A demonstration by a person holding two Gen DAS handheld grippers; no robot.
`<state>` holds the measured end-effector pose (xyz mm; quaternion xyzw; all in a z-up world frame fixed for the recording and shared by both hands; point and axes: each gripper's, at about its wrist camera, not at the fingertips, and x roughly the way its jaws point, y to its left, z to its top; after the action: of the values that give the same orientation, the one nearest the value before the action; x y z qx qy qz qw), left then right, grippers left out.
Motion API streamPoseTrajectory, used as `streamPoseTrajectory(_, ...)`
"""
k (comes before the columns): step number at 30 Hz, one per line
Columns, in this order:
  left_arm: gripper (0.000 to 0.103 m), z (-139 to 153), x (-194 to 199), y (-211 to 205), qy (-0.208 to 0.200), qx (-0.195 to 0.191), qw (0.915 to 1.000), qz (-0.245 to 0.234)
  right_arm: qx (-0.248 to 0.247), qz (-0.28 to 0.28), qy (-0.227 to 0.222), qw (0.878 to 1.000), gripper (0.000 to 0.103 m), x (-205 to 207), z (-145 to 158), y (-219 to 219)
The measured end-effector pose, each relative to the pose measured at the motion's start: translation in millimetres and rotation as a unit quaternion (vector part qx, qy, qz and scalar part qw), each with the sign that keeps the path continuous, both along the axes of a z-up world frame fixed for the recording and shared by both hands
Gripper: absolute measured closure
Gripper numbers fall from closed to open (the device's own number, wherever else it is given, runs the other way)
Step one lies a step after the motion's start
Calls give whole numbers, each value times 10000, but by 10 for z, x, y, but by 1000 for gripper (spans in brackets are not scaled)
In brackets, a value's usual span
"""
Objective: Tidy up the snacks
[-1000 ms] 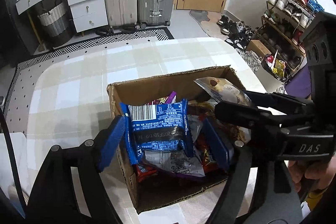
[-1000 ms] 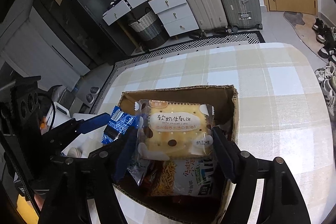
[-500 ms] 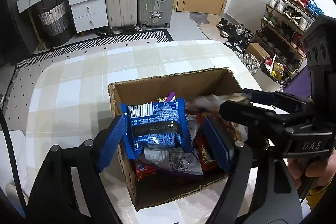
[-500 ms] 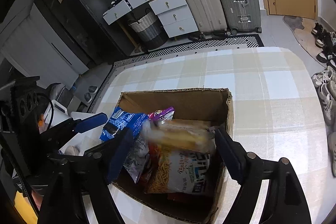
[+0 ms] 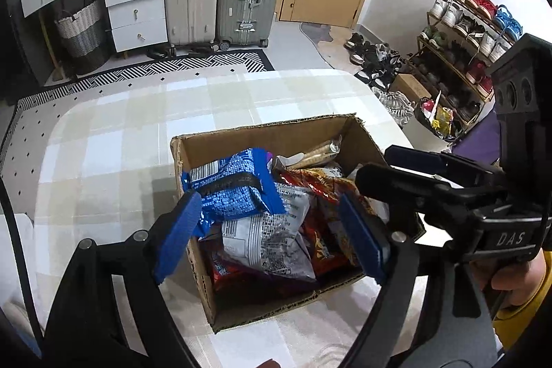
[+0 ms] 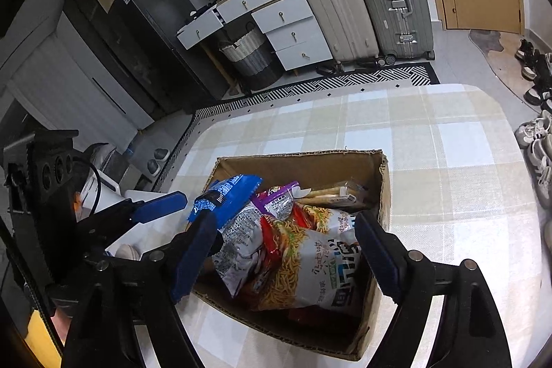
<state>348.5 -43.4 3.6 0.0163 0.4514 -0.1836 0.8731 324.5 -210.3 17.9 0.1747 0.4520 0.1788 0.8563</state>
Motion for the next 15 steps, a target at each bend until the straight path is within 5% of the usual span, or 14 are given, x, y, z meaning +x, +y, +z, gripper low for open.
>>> streamPoseTrajectory(15,22,273,-264,266,-506,-238,9970,537,224,-305,-849,9957,19,-321,419,-113)
